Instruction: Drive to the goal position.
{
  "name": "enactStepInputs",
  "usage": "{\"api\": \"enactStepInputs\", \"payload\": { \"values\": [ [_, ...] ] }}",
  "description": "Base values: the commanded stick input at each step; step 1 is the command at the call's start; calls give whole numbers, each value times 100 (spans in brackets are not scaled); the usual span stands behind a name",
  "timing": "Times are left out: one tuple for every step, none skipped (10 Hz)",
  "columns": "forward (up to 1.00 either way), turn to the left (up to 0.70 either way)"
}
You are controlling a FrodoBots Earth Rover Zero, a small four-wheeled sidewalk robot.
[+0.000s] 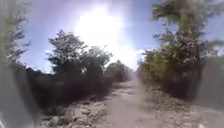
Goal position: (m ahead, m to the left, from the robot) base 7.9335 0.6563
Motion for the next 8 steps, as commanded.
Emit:
{"api": "enactStepInputs", "payload": {
  "values": [
    [70, 0],
    [70, 0],
    [70, 0],
    [70, 0],
    [70, 0],
    [70, 0],
    [70, 0],
    [70, 0]
  ]
}}
